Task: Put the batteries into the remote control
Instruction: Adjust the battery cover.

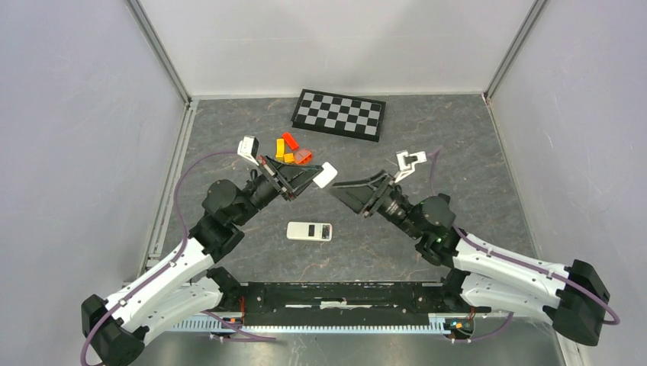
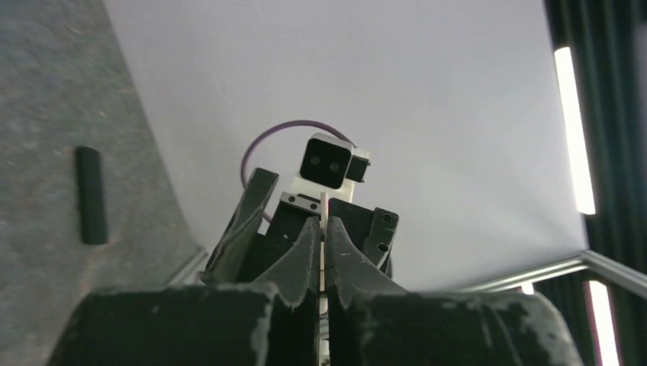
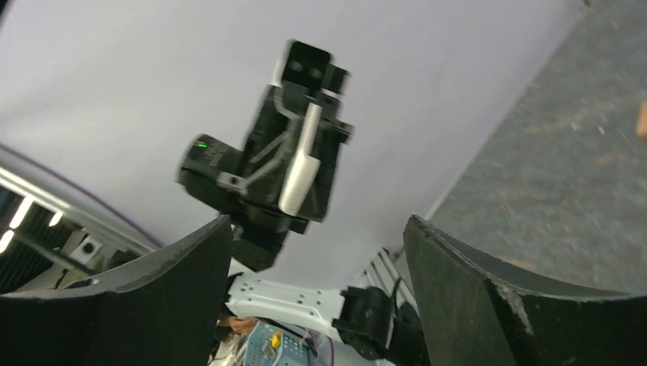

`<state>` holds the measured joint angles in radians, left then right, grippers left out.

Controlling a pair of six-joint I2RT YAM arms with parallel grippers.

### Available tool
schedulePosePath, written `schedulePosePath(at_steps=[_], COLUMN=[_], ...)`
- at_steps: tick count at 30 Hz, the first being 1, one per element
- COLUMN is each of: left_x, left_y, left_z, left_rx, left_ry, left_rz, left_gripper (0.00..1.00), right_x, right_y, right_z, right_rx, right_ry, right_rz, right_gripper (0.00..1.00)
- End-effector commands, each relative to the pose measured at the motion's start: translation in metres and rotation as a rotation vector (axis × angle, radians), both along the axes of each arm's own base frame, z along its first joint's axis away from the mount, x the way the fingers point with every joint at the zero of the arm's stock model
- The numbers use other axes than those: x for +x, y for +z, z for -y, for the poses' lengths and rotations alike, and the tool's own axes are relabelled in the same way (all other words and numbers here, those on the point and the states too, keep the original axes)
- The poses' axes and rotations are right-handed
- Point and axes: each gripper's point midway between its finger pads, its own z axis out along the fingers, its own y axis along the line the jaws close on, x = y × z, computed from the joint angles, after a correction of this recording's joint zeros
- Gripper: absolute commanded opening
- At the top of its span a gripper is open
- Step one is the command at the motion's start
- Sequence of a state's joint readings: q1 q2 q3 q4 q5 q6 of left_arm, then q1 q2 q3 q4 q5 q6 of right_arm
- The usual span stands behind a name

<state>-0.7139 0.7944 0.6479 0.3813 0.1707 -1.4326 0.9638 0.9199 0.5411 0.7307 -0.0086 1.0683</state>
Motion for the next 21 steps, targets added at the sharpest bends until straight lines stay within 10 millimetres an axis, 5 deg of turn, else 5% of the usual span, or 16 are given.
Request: schedulePosePath(at_steps=[1, 6, 16, 21], left_x=[0.009, 0.009, 0.01, 0.009], left_y=[-0.013, -0.019, -0.021, -0.02], left_z=[-0.008, -0.009, -0.011, -0.011], left_rx=[0.178, 0.214, 0.222, 0.193], left_ry=[0.105, 0.113, 0.127, 0.118], left_rz=[0.136, 0.145, 0.134, 0.12], left_gripper=[0.02, 0.02, 0.02, 0.02], right_x=[0.017, 0.019, 0.019, 0.026], right_y=[-0.022, -0.014, -0.007, -0.01], right_z=[-0.014, -0.022, -0.012, -0.014], right_rx=[-0.082, -0.012, 0.055, 0.054], right_ry=[-0.072, -0.061, -0.108, -0.123], right_rz=[-0.112, -0.124, -0.099, -0.14], right_gripper=[0.8, 0.63, 0.71, 0.58])
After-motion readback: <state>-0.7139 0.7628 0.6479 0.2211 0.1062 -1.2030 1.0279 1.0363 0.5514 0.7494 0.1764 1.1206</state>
